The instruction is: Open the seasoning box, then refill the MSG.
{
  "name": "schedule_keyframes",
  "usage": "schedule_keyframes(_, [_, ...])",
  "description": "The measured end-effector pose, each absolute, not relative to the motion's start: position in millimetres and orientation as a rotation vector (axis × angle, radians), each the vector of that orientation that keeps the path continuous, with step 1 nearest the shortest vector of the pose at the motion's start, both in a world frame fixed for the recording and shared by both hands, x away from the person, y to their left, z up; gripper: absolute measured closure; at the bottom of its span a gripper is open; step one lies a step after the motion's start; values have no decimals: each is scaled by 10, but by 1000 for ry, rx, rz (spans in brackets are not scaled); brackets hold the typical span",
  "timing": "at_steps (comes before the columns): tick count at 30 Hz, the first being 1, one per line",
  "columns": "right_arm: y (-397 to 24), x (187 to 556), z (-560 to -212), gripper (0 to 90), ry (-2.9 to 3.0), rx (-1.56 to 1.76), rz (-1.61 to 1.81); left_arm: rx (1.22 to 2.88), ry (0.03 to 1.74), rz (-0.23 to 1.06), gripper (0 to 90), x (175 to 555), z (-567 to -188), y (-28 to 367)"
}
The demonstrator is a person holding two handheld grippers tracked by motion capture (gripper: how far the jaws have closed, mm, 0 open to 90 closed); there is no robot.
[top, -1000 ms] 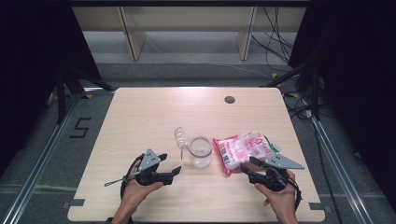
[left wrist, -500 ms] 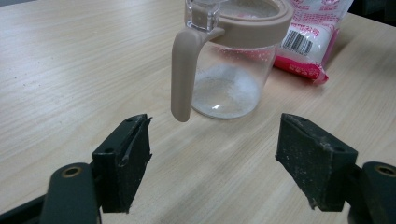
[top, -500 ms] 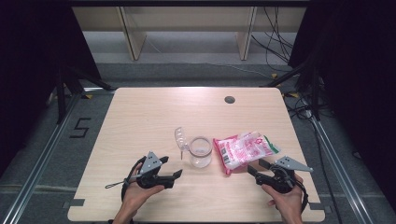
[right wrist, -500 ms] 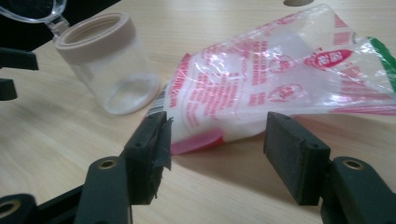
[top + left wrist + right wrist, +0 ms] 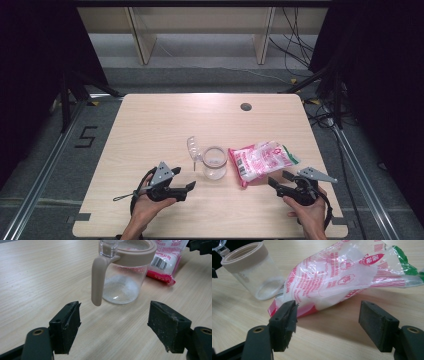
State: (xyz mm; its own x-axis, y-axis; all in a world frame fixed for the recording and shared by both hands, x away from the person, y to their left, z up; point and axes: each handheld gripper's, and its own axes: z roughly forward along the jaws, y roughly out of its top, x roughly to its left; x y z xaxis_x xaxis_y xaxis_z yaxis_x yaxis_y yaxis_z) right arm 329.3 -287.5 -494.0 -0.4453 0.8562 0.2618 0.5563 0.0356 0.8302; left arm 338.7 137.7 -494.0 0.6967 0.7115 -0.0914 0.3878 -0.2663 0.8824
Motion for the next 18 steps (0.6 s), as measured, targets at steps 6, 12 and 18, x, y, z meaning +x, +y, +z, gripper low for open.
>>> schedule_keyframes(6, [-2886,3347,-4983,263,2006,1447,1379,1874,858,383,253,3385,-4942,1355])
schedule_keyframes(12, [-2916,3381,-4976,231,1983,1487,1373,1895,845,384,253,3383,-4925,1330])
schedule_keyframes(18, [-2890,3418,-4987,230,1979,1562,1383,1897,832,384,253,3383,-4913,1288])
